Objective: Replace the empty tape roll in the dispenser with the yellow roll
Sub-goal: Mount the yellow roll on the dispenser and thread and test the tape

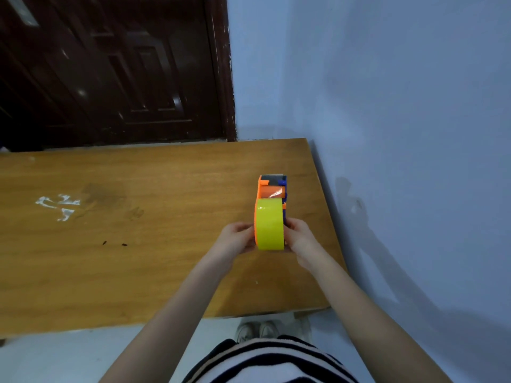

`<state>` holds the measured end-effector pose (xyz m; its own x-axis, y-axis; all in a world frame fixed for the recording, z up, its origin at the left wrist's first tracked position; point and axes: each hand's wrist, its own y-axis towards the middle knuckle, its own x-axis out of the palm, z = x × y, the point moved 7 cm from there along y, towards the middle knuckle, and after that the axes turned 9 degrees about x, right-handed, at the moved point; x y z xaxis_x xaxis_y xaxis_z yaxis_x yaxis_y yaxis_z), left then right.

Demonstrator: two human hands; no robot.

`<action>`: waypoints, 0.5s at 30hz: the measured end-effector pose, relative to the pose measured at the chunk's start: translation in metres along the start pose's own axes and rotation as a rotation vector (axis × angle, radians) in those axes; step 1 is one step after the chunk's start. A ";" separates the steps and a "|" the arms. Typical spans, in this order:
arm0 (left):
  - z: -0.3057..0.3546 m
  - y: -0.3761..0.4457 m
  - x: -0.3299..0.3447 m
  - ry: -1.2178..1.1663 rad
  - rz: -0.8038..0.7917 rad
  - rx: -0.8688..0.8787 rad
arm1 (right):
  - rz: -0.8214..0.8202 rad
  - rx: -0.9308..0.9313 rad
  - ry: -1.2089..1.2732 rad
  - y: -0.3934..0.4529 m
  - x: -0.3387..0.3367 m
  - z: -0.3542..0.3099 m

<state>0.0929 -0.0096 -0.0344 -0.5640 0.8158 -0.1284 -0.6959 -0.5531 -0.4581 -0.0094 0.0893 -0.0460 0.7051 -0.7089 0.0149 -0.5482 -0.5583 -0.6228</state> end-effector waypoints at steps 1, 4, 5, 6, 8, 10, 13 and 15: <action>0.000 0.002 0.000 0.008 0.000 -0.008 | -0.019 0.009 -0.012 0.001 0.001 0.001; -0.008 0.007 0.002 0.016 0.009 -0.074 | -0.037 0.041 -0.091 0.005 0.002 0.005; -0.011 0.009 0.003 0.013 0.010 -0.097 | -0.042 0.056 -0.110 0.007 0.002 0.006; -0.014 0.011 0.004 -0.005 0.012 -0.113 | -0.050 0.080 -0.108 0.010 0.002 0.008; -0.019 0.016 0.007 -0.076 0.022 -0.128 | -0.067 0.138 -0.061 0.016 0.004 0.011; -0.023 0.022 0.011 -0.158 0.046 -0.137 | -0.089 0.186 -0.009 0.022 0.006 0.013; -0.026 0.027 0.016 -0.290 0.111 -0.170 | -0.113 0.215 -0.004 0.029 0.006 0.015; -0.029 0.032 0.018 -0.324 0.155 -0.198 | -0.107 0.251 -0.014 0.033 0.004 0.017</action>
<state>0.0734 -0.0083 -0.0772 -0.7882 0.6125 0.0601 -0.5107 -0.5963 -0.6194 -0.0170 0.0752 -0.0803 0.7601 -0.6446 0.0820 -0.3425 -0.5047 -0.7924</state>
